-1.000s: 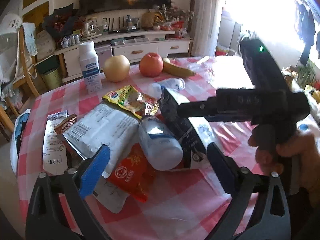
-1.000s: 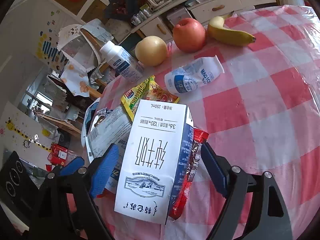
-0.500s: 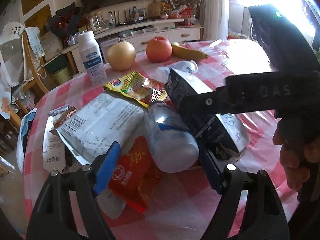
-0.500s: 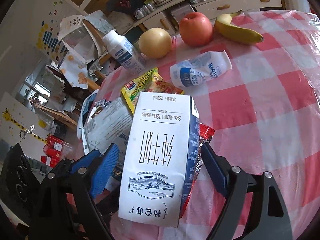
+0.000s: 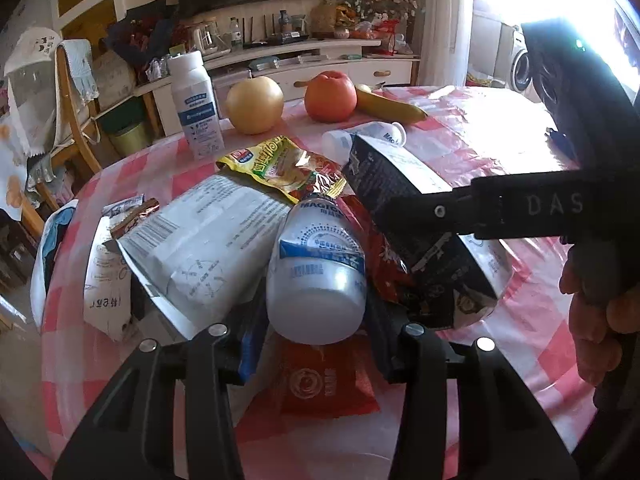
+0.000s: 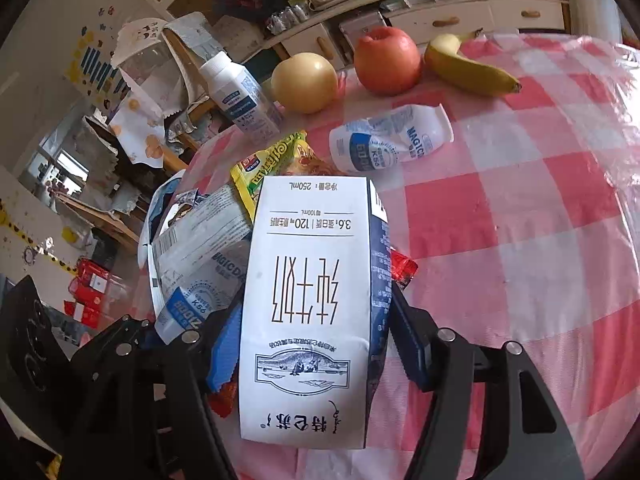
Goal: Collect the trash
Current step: 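Carry the milk carton with the right tool to the pink bucket and release it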
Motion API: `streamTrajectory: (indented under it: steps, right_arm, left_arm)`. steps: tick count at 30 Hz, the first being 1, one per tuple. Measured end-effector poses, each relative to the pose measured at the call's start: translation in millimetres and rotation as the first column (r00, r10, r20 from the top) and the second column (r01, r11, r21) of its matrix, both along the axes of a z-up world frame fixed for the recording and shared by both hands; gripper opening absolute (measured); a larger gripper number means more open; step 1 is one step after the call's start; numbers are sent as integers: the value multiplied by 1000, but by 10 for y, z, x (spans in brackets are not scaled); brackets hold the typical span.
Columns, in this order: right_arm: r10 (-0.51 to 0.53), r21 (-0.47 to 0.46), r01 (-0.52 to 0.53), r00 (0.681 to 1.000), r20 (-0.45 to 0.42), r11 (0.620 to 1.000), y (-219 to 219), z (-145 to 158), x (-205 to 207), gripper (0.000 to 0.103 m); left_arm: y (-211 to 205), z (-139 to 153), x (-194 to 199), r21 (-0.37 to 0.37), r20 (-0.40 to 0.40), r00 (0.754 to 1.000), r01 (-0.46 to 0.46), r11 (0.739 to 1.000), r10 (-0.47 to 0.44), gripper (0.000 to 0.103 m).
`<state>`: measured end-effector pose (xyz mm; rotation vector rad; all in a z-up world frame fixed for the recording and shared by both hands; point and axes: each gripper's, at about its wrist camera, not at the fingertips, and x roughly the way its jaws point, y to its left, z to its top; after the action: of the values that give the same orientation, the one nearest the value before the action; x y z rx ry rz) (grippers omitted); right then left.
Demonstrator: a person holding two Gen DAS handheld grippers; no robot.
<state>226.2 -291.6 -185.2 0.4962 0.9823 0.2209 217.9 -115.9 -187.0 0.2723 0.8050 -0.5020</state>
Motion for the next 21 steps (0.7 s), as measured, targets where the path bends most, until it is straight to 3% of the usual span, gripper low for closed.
streamTrajectory:
  steps: [13,21]
  right_arm:
    - [-9,52,6,999,53,999,-56,64,-82,65]
    - [-32,82,24,995,98,996,-26,172,-169,65]
  left_arm:
    - [461,292,-49,-130,17,997,-71,989,74,45]
    - [757,456,-214,-160,68,990,-109,981,121,45]
